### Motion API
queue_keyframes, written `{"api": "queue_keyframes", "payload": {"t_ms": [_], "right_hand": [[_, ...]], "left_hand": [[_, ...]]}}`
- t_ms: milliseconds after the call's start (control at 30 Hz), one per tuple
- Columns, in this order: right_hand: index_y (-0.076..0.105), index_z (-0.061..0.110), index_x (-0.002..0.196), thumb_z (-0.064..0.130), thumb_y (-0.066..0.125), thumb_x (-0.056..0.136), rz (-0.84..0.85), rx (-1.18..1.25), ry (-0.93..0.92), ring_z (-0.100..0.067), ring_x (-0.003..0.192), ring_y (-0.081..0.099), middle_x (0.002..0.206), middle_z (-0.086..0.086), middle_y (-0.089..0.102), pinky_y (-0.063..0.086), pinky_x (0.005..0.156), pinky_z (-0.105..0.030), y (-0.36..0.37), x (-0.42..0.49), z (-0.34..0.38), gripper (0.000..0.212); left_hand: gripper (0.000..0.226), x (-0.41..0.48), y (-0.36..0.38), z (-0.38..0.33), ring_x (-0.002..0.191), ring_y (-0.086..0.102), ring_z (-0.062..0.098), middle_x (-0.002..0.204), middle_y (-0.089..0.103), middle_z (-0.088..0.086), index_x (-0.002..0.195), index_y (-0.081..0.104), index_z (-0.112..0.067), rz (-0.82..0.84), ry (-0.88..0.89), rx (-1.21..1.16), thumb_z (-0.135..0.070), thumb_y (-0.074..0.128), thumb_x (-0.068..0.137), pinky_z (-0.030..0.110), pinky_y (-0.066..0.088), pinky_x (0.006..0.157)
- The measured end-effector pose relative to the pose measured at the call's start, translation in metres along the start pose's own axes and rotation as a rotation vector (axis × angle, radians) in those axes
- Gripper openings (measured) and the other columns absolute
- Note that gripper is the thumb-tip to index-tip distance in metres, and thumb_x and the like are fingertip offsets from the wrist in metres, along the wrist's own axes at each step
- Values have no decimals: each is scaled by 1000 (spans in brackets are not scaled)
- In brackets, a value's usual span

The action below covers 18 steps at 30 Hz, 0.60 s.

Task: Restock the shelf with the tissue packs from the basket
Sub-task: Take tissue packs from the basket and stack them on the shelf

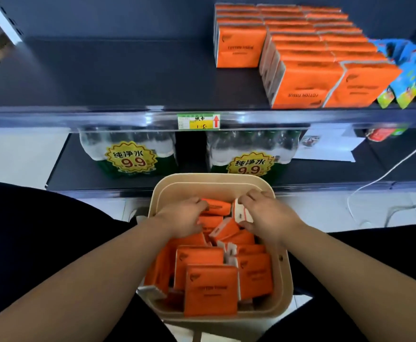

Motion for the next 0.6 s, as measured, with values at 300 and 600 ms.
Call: {"api": "queue_keyframes", "payload": {"t_ms": [300,600], "right_hand": [[45,23,128,43,52,93,79,-3,-130,-25,115,49,131,-3,47,44,86,-37,41,2,37,41],[44,21,131,41,51,94,127,-31,-126,-27,114,51,129,-5,48,47,82,-37,53,5,38,43]], "left_hand": [[42,-1,25,-2,119,52,24,131,52,3,128,50,-22,93,24,22,-38,56,90,36,43,97],[40,-3,42,-2,111,55,22,124,59,2,121,56,-27,213,-20,-29,-46,56,86,39,45,94]]}}
Point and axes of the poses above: each hand's wrist, its own x-axis towards the middle knuckle, its own y-axis out of the palm, z = x × y, the point moved 9 cm from there along x, towards the middle knuckle
